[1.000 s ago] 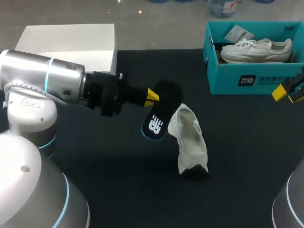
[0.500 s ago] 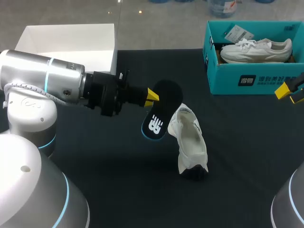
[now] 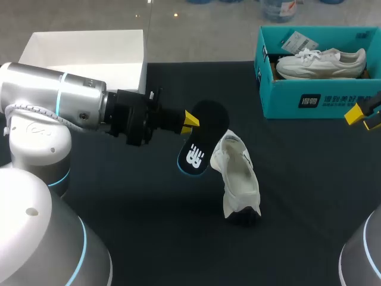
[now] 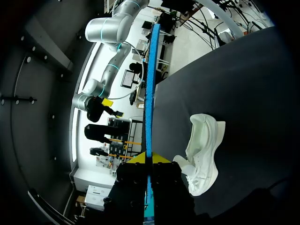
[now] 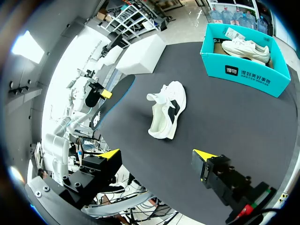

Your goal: Take the shoe out of the shoebox, open the shoe tongue, remove and reinsert the insole, then place the shoe into the shoebox

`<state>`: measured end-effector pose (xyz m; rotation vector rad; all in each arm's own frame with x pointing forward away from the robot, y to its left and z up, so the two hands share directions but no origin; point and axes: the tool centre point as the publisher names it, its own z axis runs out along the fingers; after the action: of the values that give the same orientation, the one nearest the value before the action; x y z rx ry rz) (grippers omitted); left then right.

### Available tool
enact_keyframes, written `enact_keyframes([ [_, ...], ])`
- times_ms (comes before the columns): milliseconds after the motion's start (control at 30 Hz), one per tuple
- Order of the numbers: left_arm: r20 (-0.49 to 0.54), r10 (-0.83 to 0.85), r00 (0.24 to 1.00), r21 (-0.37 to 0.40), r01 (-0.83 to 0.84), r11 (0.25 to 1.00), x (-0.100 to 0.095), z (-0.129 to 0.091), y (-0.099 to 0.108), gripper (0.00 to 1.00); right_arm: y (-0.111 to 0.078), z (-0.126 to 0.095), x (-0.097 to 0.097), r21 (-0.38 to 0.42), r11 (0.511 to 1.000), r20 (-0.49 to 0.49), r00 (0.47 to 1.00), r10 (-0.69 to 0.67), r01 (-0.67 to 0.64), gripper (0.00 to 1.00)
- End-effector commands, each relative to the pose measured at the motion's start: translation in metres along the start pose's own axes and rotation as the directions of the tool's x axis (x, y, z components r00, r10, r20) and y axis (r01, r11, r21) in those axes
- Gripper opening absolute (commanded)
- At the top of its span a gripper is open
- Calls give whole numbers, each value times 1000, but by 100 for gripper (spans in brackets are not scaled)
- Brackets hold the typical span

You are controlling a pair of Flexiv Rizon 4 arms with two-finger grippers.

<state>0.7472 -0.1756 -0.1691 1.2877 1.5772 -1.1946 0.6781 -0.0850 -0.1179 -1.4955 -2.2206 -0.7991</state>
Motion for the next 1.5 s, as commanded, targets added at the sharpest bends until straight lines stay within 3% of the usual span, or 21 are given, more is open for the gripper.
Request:
enact_keyframes([
  [33, -1, 1, 1000, -2, -1, 1000, 0, 0, -1, 0, 1, 1, 0, 3, 1000, 1, 1000, 2, -2, 100],
  [200, -1, 1, 1000, -2, -1, 1000, 0, 0, -1, 0, 1, 1, 0, 3, 1000, 1, 1000, 2, -2, 100],
  [567, -149, -101, 984, 39, 108, 993, 30, 3, -38, 0, 1, 1, 0, 3, 1000, 1, 1000, 2, -2, 100],
  [633, -161, -127, 979, 75, 140, 987, 37, 5, -45, 0, 1, 1, 0, 3, 1000, 1, 1000, 2, -2, 100],
  [667, -155, -132, 979, 107, 149, 983, 40, 6, -48, 0, 1, 1, 0, 3, 1000, 1, 1000, 2, -2, 100],
  [733, -185, -142, 972, 92, 161, 983, 48, 10, -52, 0, 1, 1, 0, 3, 1000, 1, 1000, 2, -2, 100],
  [1067, -238, -198, 951, 169, 241, 956, 80, 40, -67, 0, 1, 1, 0, 3, 1000, 1, 1000, 2, -2, 100],
  [1500, -248, -259, 933, 72, 284, 956, 87, 60, -78, 0, 1, 1, 0, 3, 1000, 1, 1000, 2, -2, 100],
])
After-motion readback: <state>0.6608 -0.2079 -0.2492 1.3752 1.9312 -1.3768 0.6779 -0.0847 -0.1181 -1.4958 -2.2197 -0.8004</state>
